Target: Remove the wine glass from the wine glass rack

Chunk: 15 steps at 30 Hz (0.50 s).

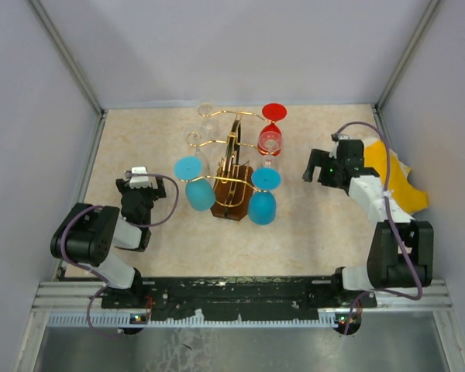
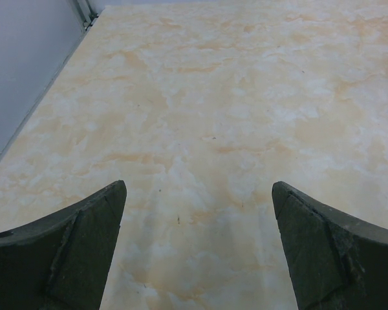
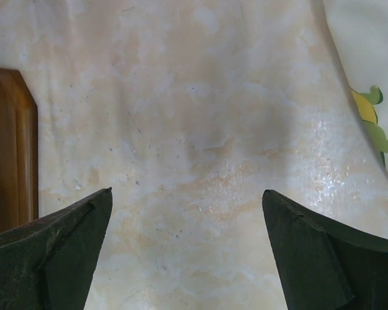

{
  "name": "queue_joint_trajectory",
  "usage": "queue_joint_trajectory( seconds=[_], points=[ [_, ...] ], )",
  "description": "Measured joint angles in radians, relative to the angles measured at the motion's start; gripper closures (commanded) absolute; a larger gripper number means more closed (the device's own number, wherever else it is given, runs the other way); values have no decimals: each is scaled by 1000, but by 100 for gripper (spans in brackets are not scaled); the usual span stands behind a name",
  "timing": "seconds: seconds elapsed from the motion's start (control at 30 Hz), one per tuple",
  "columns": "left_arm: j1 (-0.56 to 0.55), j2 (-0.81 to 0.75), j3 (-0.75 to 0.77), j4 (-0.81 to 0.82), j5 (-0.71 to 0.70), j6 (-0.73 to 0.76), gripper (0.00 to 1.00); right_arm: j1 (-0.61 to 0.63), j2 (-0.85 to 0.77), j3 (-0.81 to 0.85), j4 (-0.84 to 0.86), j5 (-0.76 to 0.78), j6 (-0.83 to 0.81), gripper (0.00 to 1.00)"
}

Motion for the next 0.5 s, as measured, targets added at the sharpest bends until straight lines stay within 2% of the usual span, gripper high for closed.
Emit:
queue_joint_trajectory(
  seconds=[0.17, 0.33, 0.5],
  points=[
    [0, 0, 0, 0, 0, 0, 0, 5, -32, 3, -55, -19, 0, 1],
    [0, 0, 0, 0, 0, 0, 0, 69, -212, -73, -88, -54, 16, 1],
    [0, 0, 0, 0, 0, 0, 0, 86, -318, -98, -110, -48, 47, 1]
  ],
)
